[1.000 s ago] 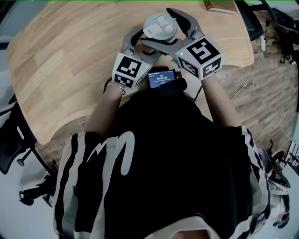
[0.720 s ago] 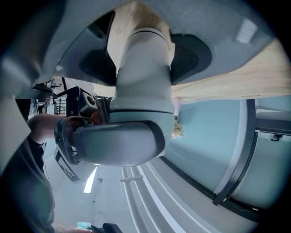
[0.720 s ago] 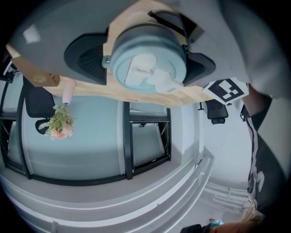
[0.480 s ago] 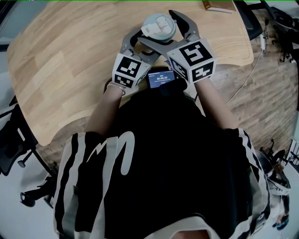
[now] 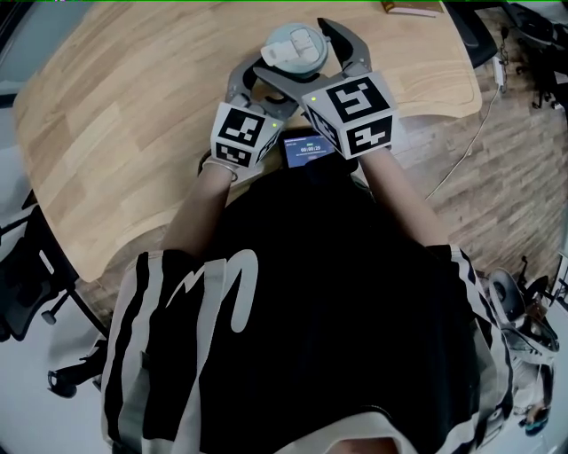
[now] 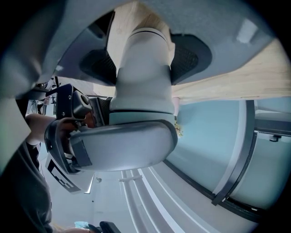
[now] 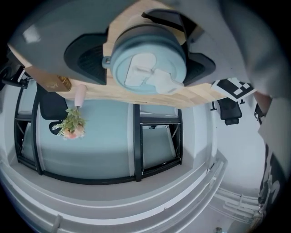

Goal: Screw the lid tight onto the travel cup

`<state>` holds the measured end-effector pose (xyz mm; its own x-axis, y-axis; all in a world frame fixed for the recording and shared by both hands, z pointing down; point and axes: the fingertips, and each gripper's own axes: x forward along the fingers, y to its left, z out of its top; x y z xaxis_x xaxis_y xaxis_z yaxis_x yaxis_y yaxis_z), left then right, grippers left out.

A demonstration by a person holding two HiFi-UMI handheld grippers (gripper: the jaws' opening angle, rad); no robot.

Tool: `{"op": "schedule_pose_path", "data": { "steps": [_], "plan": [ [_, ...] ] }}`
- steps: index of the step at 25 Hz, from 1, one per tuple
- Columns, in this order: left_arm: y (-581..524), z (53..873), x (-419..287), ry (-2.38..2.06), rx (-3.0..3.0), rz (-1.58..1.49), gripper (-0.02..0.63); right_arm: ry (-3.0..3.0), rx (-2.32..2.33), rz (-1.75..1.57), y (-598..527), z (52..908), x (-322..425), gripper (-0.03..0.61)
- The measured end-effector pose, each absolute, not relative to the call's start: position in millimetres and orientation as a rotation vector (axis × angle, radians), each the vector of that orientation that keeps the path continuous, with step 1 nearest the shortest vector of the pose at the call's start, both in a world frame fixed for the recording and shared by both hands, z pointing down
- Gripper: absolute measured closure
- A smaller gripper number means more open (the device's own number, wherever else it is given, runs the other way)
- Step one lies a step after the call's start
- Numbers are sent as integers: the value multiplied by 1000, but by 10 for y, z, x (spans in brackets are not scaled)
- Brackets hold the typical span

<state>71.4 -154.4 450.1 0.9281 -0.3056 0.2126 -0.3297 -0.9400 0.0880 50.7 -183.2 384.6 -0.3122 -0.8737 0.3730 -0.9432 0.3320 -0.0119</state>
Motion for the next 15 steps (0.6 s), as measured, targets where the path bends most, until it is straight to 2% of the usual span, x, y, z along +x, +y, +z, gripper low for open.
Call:
{"op": "schedule_pose_path", "data": {
  "steps": [15],
  "plan": [
    [-1537,4502,716,-511,2954,308,232,-2181,1774,364,-1870,3854,495,71]
  ]
}}
